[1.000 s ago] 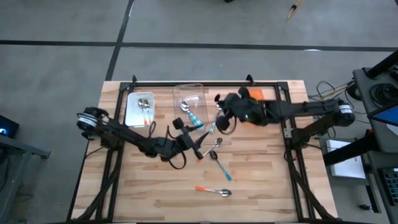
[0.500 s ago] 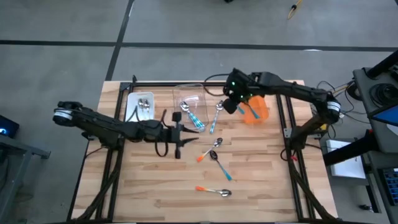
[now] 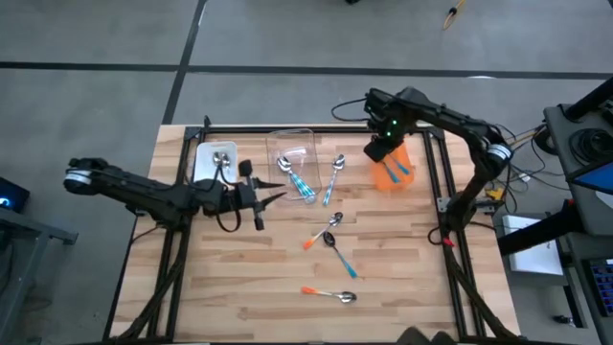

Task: Sort silverware by color (type)
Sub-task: Put the blue spoon into the orange bin

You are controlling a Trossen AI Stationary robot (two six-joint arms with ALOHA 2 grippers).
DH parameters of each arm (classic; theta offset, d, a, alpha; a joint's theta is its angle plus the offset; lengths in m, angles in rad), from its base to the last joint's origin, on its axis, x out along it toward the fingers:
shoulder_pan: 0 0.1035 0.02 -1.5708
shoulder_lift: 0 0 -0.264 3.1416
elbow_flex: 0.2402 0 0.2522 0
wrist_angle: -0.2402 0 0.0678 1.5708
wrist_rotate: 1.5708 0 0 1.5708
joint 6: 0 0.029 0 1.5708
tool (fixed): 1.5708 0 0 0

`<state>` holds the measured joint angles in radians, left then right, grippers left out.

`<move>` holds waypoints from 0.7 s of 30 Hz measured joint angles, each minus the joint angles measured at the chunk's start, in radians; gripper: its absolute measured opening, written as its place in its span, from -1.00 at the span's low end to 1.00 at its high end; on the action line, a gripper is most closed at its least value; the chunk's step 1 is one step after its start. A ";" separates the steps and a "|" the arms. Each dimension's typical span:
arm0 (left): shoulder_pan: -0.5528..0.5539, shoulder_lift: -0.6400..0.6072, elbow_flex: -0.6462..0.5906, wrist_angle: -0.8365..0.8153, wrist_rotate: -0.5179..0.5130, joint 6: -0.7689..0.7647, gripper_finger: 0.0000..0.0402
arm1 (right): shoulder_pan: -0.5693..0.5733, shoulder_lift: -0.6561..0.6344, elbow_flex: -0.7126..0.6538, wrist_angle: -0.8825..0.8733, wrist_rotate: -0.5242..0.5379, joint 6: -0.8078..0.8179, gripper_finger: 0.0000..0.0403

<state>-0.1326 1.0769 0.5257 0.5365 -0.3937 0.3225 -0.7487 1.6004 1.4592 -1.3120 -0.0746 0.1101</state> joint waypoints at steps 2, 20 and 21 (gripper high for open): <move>0.000 -0.019 -0.011 0.002 -0.001 -0.007 -0.63 | -0.037 0.018 -0.010 -0.008 -0.031 -0.023 -0.94; 0.000 -0.042 -0.036 -0.006 -0.053 -0.018 -0.63 | -0.165 0.124 -0.087 0.047 -0.056 -0.048 -0.94; 0.000 -0.042 -0.036 -0.006 -0.053 -0.018 -0.63 | -0.165 0.126 -0.087 0.062 -0.056 -0.037 -0.94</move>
<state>-0.1326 1.0351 0.4900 0.5308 -0.4472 0.3049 -0.9140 1.7263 1.3724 -1.2500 -0.1310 0.0732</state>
